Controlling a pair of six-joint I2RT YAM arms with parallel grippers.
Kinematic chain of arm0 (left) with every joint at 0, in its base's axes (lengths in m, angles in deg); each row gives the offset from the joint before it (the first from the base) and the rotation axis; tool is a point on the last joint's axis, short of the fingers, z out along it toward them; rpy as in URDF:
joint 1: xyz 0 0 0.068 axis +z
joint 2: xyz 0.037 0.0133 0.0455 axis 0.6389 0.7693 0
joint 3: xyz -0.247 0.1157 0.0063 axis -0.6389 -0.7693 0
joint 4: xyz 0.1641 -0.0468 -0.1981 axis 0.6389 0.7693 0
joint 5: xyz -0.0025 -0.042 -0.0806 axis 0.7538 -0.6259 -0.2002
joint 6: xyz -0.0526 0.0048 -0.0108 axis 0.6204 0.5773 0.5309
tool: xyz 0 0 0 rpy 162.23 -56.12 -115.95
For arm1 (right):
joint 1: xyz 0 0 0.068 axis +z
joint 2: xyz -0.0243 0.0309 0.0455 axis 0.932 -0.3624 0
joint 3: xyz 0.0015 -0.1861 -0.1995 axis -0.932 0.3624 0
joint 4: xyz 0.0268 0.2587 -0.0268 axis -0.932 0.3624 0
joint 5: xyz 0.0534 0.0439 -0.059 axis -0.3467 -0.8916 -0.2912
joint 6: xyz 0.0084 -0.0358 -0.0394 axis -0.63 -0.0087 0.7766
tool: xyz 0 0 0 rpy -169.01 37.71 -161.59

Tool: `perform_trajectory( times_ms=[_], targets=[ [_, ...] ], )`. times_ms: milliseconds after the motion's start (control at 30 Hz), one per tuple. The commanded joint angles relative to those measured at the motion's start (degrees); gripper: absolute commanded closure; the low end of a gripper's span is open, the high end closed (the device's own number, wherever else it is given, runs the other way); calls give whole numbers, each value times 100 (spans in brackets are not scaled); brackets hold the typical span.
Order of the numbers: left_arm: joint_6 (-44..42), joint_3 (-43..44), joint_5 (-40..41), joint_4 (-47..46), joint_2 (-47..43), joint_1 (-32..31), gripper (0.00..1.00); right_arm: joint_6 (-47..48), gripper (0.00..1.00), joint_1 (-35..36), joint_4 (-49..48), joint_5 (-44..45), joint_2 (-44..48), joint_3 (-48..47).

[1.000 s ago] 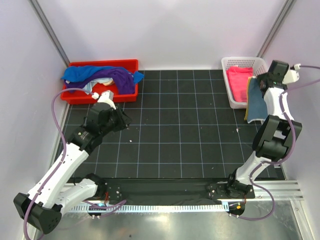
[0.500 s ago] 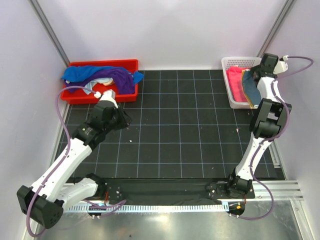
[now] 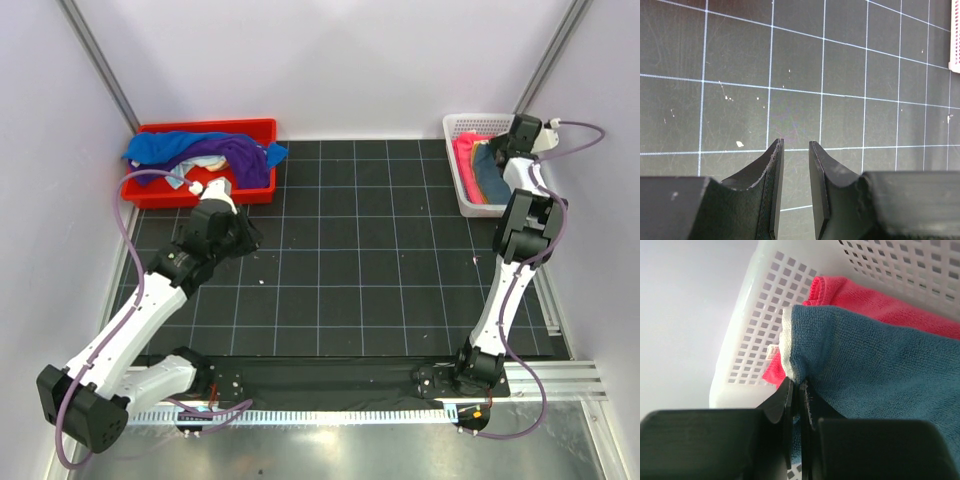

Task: Fold and stack the towels
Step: Neatly place the folded towel into the bin

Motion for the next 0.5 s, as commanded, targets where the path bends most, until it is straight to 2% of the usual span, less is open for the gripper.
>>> perform_trajectory(
  times_ms=[0,167,467],
  targets=[
    [-104,103,135,-268,25,24,70,-181,99,71,-559,-20,-2,-287],
    [-104,94,144,-277,51,24,70,-242,99,97,-656,95,77,-286],
    [-112,102,109,-286,104,24,70,-339,98,89,-401,42,-344,-902]
  ],
)
